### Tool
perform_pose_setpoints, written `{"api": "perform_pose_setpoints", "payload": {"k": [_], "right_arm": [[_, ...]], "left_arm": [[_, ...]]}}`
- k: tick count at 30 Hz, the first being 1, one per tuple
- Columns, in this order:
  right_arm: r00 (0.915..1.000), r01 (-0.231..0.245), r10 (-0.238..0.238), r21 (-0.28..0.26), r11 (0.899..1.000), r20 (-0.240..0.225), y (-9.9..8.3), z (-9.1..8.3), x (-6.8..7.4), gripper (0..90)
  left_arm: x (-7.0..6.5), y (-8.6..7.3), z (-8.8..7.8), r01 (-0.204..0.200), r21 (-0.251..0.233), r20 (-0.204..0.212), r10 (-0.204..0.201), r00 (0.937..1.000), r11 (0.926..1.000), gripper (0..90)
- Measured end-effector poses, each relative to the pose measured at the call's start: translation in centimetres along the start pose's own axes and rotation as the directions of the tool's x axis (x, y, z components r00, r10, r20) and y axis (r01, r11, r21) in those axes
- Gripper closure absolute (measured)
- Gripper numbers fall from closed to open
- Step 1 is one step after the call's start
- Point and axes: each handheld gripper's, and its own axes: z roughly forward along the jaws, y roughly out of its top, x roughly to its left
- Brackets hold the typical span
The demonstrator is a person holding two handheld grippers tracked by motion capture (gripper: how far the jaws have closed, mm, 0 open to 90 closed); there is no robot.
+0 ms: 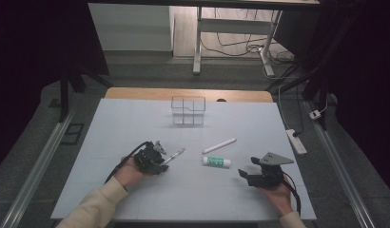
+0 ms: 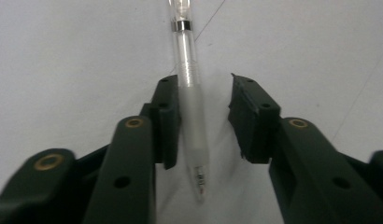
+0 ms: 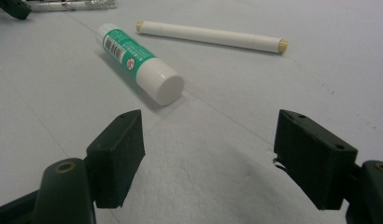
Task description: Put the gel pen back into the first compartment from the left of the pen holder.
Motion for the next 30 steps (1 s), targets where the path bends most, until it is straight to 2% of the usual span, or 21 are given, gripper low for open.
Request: {"api": "perform_pose_setpoints", "payload": {"k": [7, 16, 20, 26, 30], "right_arm": [[1.0000, 0.002, -0.002, 0.001, 1.000, 0.001, 0.0, -0.1, 0.0, 23.8], [1.0000, 0.006, -0.006, 0.003, 1.000, 0.006, 0.0, -0.1, 0.0, 23.8], [1.0000, 0.005, -0.005, -0.006, 1.000, 0.004, 0.1, -0.2, 0.0, 23.9], [1.0000, 0.006, -0.006, -0.015, 1.000, 0.005, 0.4, -0.3, 0.0, 24.0], [0.9995, 0.029, -0.029, -0.031, 0.999, 0.009, 1.2, -0.6, 0.5, 24.0]], "left_arm": [[0.4, 0.2, 0.0, 0.025, 0.005, 0.002, -0.025, 0.9997, 0.9997, 79.0], [0.0, 0.3, 0.0, -0.007, 0.013, -0.027, 0.008, 0.9996, 0.9999, 79.6], [0.4, 0.1, -0.1, 0.006, -0.008, -0.023, -0.006, 0.9997, 0.9999, 79.7], [1.6, -0.5, -1.6, 0.052, -0.083, 0.041, -0.049, 0.9980, 0.9952, 79.7], [1.6, -0.5, -2.4, 0.049, -0.126, 0.093, -0.037, 0.9950, 0.9909, 79.7]]}}
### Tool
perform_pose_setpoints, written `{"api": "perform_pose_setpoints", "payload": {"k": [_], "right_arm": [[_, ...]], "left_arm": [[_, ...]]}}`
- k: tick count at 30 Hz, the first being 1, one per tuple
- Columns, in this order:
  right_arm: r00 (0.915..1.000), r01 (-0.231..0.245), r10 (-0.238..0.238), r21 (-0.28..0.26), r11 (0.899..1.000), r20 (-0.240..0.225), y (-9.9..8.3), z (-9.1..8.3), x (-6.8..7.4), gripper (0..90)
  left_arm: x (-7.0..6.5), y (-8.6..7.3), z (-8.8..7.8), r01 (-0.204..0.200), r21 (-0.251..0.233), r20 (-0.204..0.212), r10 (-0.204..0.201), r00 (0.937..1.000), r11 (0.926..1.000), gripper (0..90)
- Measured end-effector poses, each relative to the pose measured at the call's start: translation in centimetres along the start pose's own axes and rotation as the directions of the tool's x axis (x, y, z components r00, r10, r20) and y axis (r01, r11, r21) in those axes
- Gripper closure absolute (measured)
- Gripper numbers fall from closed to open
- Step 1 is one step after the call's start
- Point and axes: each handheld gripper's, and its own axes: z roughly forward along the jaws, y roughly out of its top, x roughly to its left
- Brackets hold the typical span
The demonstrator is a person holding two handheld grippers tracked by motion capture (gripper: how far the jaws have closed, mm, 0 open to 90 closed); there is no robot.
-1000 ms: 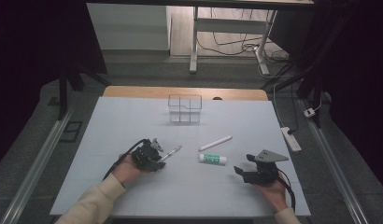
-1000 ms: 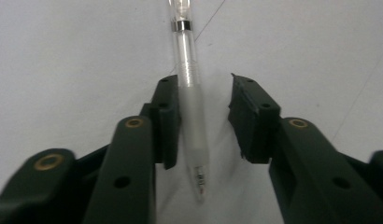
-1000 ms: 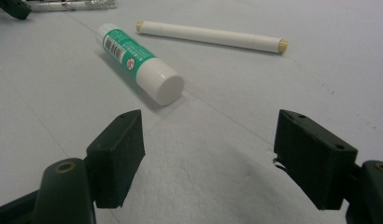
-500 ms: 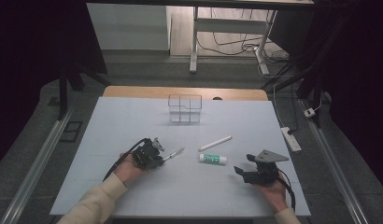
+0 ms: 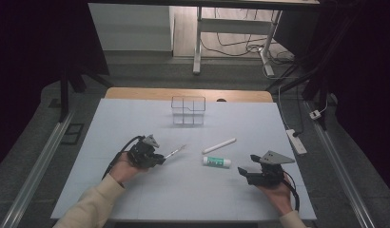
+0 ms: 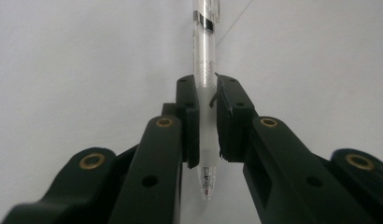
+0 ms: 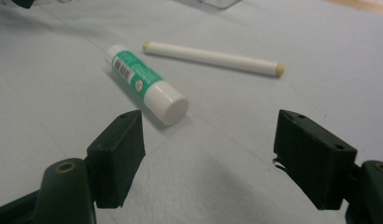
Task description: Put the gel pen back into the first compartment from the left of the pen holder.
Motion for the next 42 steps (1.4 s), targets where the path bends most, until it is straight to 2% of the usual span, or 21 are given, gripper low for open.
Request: {"api": "perform_pose_setpoints", "payload": {"k": [4, 10, 18, 27, 34, 42], "right_arm": [[0.9994, 0.034, -0.034, -0.023, 0.999, 0.012, 0.7, -0.2, 0.5, 23.9], [0.9978, 0.067, -0.067, -0.039, 0.997, 0.002, 1.4, 0.0, 1.2, 24.6], [0.9934, 0.112, -0.113, -0.053, 0.992, -0.018, 3.1, 0.4, 2.5, 24.9], [0.9841, 0.164, -0.165, -0.020, 0.986, -0.067, 5.0, 1.4, 3.8, 26.0], [0.9805, 0.178, -0.179, -0.023, 0.984, -0.081, 6.0, 1.9, 4.4, 26.2], [0.9760, 0.198, -0.198, -0.015, 0.980, -0.091, 6.4, 2.1, 4.8, 26.5]], "left_arm": [[-0.6, 0.3, -0.6, -0.016, -0.034, 0.025, 0.017, 0.9995, 0.9993, 79.7], [-1.5, 1.0, -1.3, -0.031, -0.100, 0.070, 0.038, 0.9968, 0.9945, 79.7], [-2.4, 2.2, -1.4, -0.059, -0.122, 0.076, 0.069, 0.9948, 0.9908, 79.6], [-3.3, 3.6, -0.6, -0.113, -0.107, 0.078, 0.122, 0.9895, 0.9878, 79.6], [-3.9, 4.8, -0.1, -0.147, -0.109, 0.078, 0.156, 0.9847, 0.9831, 79.6], [-4.1, 5.2, 0.3, -0.161, -0.098, 0.082, 0.170, 0.9821, 0.9820, 79.6]]}}
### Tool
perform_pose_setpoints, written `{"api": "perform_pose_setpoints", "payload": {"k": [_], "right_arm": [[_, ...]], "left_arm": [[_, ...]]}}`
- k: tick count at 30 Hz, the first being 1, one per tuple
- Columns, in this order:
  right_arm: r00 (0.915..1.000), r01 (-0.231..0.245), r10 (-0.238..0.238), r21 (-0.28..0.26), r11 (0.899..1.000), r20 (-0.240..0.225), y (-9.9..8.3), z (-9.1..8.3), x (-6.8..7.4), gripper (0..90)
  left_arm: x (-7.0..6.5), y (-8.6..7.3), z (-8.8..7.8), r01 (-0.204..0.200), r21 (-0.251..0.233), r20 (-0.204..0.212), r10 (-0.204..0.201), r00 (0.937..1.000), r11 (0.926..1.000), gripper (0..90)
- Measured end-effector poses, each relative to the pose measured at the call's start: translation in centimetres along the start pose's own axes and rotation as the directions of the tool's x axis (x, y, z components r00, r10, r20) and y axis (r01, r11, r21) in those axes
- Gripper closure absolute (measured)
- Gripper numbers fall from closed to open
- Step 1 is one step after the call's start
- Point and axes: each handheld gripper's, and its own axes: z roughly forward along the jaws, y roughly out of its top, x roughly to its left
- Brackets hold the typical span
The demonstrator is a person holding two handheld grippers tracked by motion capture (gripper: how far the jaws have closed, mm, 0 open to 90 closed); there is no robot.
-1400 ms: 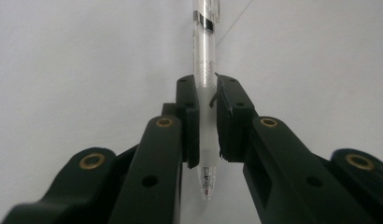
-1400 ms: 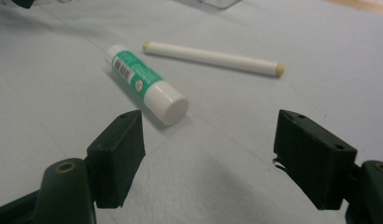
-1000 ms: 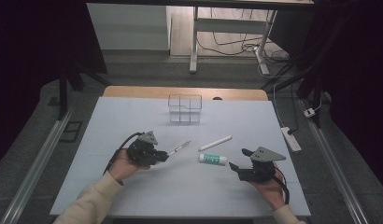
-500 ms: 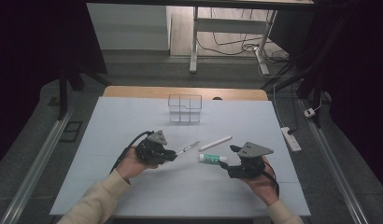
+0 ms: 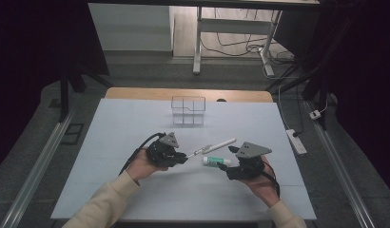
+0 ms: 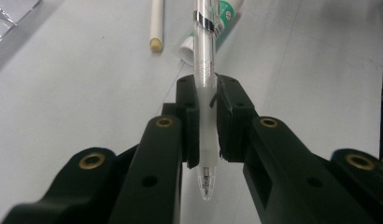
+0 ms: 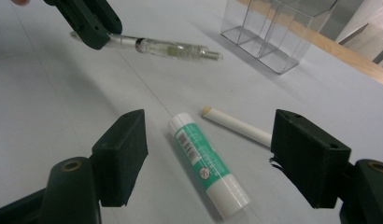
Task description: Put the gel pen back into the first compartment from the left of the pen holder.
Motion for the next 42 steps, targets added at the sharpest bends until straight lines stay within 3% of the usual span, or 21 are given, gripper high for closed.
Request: {"api": "perform_pose_setpoints", "payload": {"k": [16, 28, 36, 39, 42], "right_arm": [[0.9971, 0.073, -0.073, 0.035, 0.997, -0.020, 1.8, 1.7, 1.2, 28.0], [0.9901, 0.131, -0.126, 0.087, 0.988, -0.063, 2.9, 3.7, 1.9, 31.2], [0.9730, 0.215, -0.199, 0.145, 0.966, -0.117, 3.6, 5.3, 2.8, 36.9], [0.9697, 0.225, -0.205, 0.162, 0.961, -0.133, 3.5, 5.7, 3.0, 42.5], [0.9606, 0.260, -0.235, 0.182, 0.948, -0.149, 3.4, 5.8, 3.2, 49.9]], "left_arm": [[-0.1, 0.2, 0.7, -0.038, 0.052, 0.019, 0.037, 0.9991, 0.9979, 79.6], [-0.9, 0.5, 1.5, -0.068, 0.092, 0.026, 0.066, 0.9975, 0.9934, 79.6], [-1.1, 0.5, 1.5, -0.087, 0.110, 0.031, 0.084, 0.9960, 0.9901, 79.6], [-1.2, 0.5, 1.5, -0.089, 0.112, 0.038, 0.085, 0.9957, 0.9898, 79.6], [-1.2, 0.5, 1.5, -0.091, 0.107, 0.056, 0.086, 0.9948, 0.9901, 79.6]]}}
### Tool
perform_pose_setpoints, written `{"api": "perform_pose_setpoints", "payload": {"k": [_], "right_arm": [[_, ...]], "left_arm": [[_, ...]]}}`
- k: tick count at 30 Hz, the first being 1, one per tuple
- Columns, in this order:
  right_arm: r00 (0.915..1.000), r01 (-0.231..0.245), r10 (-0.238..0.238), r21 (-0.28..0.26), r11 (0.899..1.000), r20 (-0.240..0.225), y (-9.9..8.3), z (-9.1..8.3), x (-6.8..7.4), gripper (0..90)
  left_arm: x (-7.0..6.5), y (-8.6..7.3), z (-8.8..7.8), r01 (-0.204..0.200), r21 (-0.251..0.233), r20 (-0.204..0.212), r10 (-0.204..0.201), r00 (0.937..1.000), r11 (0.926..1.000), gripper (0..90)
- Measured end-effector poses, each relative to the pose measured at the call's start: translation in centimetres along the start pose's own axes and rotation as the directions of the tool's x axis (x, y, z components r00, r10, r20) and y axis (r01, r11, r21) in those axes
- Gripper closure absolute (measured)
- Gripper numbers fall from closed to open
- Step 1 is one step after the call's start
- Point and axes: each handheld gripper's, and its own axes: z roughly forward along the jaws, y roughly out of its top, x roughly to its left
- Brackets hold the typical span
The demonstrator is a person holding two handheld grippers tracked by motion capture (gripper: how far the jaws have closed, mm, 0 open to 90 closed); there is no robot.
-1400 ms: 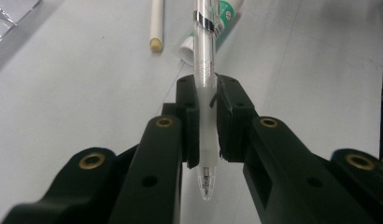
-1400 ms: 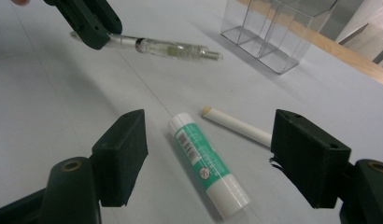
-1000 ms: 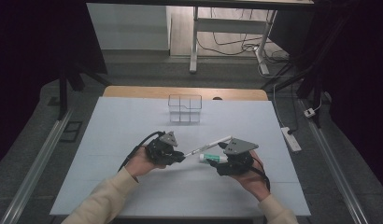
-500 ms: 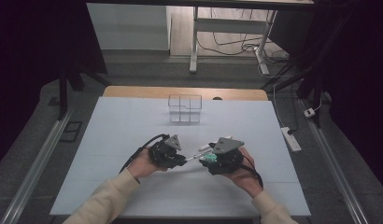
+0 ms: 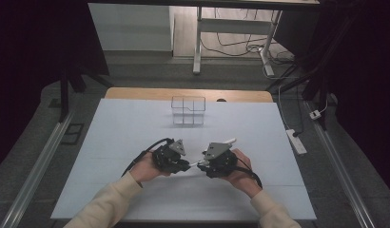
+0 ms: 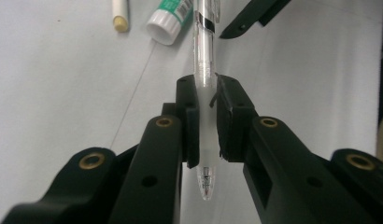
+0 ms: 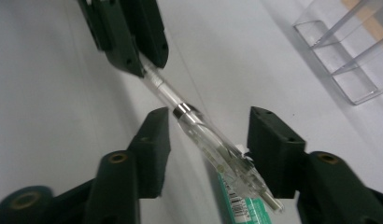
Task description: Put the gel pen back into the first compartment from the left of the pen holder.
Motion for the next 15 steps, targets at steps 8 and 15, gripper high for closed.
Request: {"api": "perform_pose_setpoints", "payload": {"k": [8, 15], "right_arm": [[0.9920, 0.125, -0.124, 0.054, 0.991, -0.026, -0.19, 0.25, 0.55, 63.0], [0.9805, 0.190, -0.186, 0.071, 0.979, -0.064, -0.37, 0.44, 0.85, 71.8]], "left_arm": [[0.17, -0.26, -0.57, -0.001, -0.015, 0.057, 0.002, 0.9984, 0.9999, 79.6], [0.45, -0.52, -0.96, 0.002, -0.050, 0.063, 0.001, 0.9980, 0.9987, 78.3]]}}
